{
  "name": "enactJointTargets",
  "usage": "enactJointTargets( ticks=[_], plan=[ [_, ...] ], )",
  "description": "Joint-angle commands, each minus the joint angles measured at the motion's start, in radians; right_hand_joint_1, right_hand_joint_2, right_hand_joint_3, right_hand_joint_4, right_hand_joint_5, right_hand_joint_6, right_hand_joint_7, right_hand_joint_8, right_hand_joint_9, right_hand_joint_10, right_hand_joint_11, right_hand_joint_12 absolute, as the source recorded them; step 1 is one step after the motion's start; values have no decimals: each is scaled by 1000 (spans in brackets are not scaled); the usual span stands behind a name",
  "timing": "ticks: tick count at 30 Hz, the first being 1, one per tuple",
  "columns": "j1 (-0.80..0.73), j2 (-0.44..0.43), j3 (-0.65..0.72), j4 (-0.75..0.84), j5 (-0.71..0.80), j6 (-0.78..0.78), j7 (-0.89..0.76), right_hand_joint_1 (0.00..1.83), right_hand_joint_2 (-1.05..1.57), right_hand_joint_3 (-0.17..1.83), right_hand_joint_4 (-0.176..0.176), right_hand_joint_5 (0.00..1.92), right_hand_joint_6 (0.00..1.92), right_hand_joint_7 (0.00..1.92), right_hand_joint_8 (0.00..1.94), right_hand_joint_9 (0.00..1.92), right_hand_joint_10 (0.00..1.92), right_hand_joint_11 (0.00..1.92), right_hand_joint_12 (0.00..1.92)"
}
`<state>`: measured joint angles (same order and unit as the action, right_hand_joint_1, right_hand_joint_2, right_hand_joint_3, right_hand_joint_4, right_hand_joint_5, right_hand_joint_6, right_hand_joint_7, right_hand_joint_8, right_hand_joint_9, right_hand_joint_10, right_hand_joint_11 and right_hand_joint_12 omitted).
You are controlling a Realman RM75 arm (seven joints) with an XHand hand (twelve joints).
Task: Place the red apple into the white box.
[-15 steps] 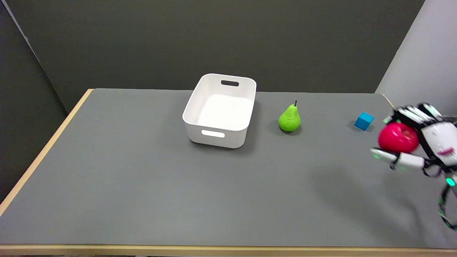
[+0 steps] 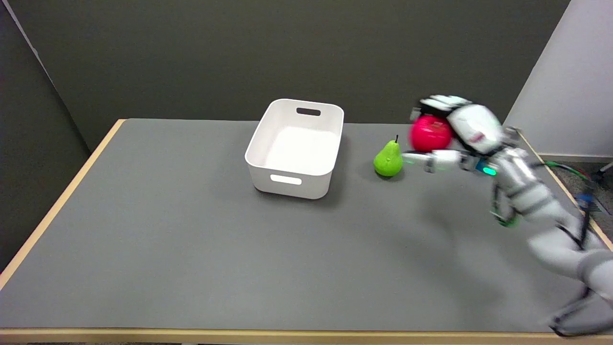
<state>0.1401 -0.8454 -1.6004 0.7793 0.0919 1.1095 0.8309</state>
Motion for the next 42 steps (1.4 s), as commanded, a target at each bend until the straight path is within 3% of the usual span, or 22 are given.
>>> enactJointTargets(
  ticks=[1,8,16,22,26,37,41,42],
  plan=[
    [516,-265,-419,237,-336,-536,-28,954,765,963,176,833,1566,464,1941,845,1921,615,1921],
    [620,-346,-503,158,-369,-578,-28,955,762,968,176,835,1566,505,1941,869,1921,624,1921],
    [735,-439,-537,-42,-369,-585,-28,954,764,966,176,834,1567,490,1941,859,1921,600,1921],
    [837,-522,-538,-338,-369,-634,-37,949,771,963,176,826,1577,412,1941,833,1921,484,1921],
    [892,-542,-523,-469,-369,-730,-81,939,790,939,176,812,1585,295,1941,663,1921,361,1921],
    [835,-491,-458,-465,-364,-860,-85,934,805,920,174,800,1592,200,1941,620,1921,267,1921],
    [796,-471,-463,-371,-355,-863,-53,935,810,914,167,798,1593,212,1941,613,1921,241,1921],
    [788,-466,-463,-349,-355,-872,-35,927,924,728,113,739,1590,213,1941,564,1921,130,1921]
  ],
)
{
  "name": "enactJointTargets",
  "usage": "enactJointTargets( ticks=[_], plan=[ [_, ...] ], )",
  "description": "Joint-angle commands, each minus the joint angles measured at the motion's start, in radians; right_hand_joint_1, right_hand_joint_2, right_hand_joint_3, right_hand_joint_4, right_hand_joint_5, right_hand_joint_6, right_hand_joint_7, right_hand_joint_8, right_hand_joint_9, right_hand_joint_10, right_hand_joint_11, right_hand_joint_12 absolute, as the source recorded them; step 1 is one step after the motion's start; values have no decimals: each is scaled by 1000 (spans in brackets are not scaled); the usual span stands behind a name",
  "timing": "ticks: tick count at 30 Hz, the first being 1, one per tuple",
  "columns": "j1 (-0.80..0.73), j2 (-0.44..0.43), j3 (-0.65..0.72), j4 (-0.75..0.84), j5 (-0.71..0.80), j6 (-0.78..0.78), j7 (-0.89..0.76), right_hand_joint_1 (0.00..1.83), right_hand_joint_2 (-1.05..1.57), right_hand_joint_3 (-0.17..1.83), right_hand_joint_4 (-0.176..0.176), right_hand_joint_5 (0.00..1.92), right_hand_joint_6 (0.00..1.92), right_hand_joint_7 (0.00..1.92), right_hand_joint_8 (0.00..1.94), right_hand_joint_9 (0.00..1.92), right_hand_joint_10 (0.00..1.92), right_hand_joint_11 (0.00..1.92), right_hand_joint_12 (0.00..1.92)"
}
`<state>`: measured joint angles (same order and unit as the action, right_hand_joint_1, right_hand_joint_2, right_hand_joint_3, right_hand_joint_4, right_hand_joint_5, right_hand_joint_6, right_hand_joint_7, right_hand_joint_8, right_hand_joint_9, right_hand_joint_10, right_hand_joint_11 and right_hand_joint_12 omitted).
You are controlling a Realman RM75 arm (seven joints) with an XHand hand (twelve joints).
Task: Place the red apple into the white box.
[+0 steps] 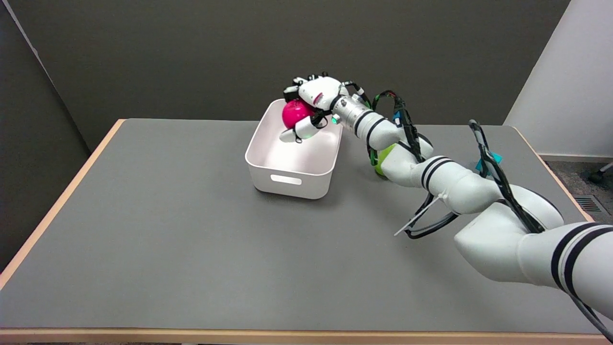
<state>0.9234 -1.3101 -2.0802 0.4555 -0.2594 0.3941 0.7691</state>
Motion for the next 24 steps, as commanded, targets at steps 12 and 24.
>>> enactJointTargets(
  ticks=[12,24],
  plan=[
    [-50,25,12,132,-4,-189,154,311,591,935,97,11,155,-1,-1,-1,-1,-1,757],
    [-113,101,16,378,-4,-189,220,263,551,899,101,-1,101,-1,-1,-1,-1,-1,719]
  ],
)
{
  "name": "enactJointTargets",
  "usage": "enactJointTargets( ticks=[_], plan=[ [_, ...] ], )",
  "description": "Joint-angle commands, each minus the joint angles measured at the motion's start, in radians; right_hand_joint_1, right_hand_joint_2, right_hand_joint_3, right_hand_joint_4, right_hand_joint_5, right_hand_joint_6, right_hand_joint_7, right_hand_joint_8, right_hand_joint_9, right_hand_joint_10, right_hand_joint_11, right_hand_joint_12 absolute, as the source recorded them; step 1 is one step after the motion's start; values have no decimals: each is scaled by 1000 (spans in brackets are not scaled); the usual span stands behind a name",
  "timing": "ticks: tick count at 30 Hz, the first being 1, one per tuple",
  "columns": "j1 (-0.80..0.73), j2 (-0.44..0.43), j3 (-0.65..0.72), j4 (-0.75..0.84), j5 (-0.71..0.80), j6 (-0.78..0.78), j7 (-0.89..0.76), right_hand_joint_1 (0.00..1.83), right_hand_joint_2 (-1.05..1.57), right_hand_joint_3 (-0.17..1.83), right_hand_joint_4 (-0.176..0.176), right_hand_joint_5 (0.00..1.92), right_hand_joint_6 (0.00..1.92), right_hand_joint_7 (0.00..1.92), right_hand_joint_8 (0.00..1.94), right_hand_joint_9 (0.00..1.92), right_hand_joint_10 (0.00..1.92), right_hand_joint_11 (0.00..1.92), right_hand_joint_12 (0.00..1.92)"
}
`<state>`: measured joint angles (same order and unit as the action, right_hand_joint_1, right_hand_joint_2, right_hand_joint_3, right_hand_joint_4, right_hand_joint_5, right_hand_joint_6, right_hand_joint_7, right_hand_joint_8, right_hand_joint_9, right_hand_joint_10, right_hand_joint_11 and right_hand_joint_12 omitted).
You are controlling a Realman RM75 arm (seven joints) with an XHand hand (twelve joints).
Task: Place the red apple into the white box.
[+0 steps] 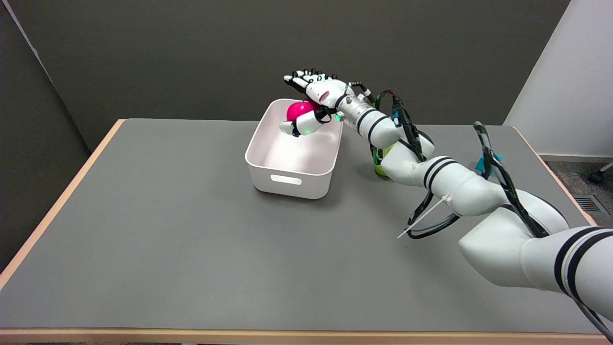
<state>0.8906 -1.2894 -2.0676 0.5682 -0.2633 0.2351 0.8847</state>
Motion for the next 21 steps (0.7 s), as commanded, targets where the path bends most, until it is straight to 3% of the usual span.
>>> enactJointTargets(
  ticks=[1,5,9,15,21],
  plan=[
    [-86,82,5,278,0,-30,106,257,549,898,102,-1,100,-1,-1,-1,-1,-1,725],
    [-101,93,13,319,42,-30,121,220,530,896,92,-1,10,-1,-1,-1,-1,-1,786],
    [-102,101,13,323,101,-31,129,223,476,847,61,-1,-1,-1,-1,-1,-1,-1,832],
    [-107,104,17,330,120,-31,130,221,450,827,35,-1,-1,-1,-1,-1,-1,-1,662],
    [-199,200,76,523,292,8,131,156,510,789,35,-1,-1,-1,-1,-1,-1,-1,641]
  ],
)
